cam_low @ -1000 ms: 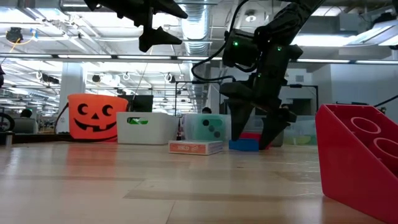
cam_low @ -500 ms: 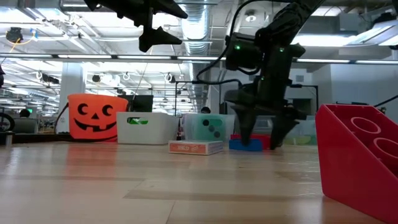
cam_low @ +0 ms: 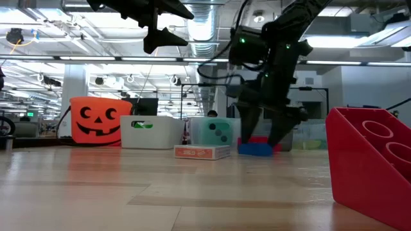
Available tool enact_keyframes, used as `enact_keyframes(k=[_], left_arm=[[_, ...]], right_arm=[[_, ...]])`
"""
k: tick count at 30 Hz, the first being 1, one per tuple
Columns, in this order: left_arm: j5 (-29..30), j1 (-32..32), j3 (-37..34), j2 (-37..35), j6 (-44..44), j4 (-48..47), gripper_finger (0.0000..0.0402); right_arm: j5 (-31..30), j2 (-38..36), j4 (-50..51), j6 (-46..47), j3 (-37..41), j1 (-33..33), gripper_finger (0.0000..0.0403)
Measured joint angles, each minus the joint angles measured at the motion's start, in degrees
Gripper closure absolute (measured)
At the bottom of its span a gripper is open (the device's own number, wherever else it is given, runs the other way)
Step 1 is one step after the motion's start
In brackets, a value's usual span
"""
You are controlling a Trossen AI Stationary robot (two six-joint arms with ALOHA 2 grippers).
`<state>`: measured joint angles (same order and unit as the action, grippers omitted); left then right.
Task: Pick & Place Toys
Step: Put the blue game piece into the right transparent bin
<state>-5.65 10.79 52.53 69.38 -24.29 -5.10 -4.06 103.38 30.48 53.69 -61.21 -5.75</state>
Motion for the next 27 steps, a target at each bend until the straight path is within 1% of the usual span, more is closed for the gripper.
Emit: enact_keyframes(k=[3, 6, 12, 18, 22, 27], left_arm=[[0.0, 0.0, 0.0, 0.0, 0.0, 0.0, 0.0094], [0.0, 0.0, 0.0, 0.0, 0.0, 0.0, 0.0094], [0.0, 0.0, 0.0, 0.0, 0.0, 0.0, 0.0094], [0.0, 0.0, 0.0, 0.0, 0.0, 0.0, 0.0094], [0.0, 0.0, 0.0, 0.0, 0.0, 0.0, 0.0094], [0.0, 0.0, 0.0, 0.0, 0.0, 0.0, 0.0094]], right_arm=[[-0.4, 0.0, -2.8, -1.6, -1.0, 0.5, 0.0086], [-0.5, 0.0, -2.7, -1.6, -1.5, 0.5, 0.009], [-0.7, 0.0, 0.3, -0.6, -1.5, 0.5, 0.0096], [-0.7, 0.0, 0.9, -0.1, -1.5, 0.5, 0.0097], [-0.5, 0.0, 3.9, 1.8, -1.5, 0.5, 0.0097], [-0.5, -0.3, 7.0, 1.9, -1.4, 0.5, 0.0097]])
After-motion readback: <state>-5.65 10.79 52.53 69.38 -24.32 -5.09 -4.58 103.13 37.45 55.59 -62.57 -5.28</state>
